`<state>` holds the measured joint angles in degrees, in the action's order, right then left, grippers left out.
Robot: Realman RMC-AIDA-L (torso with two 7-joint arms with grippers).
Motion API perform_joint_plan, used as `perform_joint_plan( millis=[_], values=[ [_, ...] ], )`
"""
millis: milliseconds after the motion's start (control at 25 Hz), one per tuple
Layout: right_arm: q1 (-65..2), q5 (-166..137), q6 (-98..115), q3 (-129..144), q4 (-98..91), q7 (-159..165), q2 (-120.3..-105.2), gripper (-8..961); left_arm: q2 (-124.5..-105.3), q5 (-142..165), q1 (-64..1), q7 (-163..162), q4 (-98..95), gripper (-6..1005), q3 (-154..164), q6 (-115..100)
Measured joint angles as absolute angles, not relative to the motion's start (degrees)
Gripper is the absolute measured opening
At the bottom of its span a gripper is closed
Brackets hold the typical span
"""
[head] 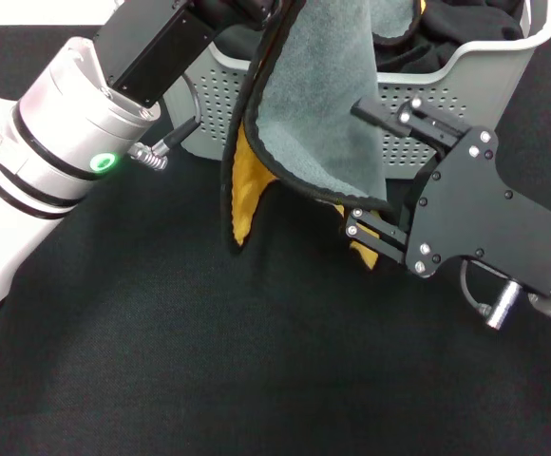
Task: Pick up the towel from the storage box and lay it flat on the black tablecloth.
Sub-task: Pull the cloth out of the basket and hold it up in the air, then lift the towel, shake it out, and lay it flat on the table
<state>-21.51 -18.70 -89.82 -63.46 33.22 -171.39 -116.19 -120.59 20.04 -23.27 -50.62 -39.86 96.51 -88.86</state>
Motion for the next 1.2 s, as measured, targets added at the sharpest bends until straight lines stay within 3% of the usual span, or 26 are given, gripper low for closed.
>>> perform_joint_plan(
  millis=[200, 320, 920, 1200],
  values=[
    [-20.76, -17.96, -89.98, -63.09, 33.43, -171.34, -116.19, 554, -120.59, 19.89, -23.29, -50.48, -39.28, 8, 96.51, -88.86],
    [-20.30, -17.74, -90.98, -62.82, 33.45, -171.33, -116.19, 309, -120.59, 19.76, -23.28, -50.45, -39.14, 8, 96.50, -88.86],
    [-18.89, -15.80, -93.48, -63.38, 33.16, -171.29, -116.19, 3, -120.55, 17.97, -23.29, -48.90, -36.00, 10, 96.05, -88.86],
    [-19.36, -14.72, -93.79, -64.19, 33.39, -170.13, -115.85, 1, -120.29, 16.12, -23.12, -47.18, -31.29, 11, 95.83, -91.54]
  ],
)
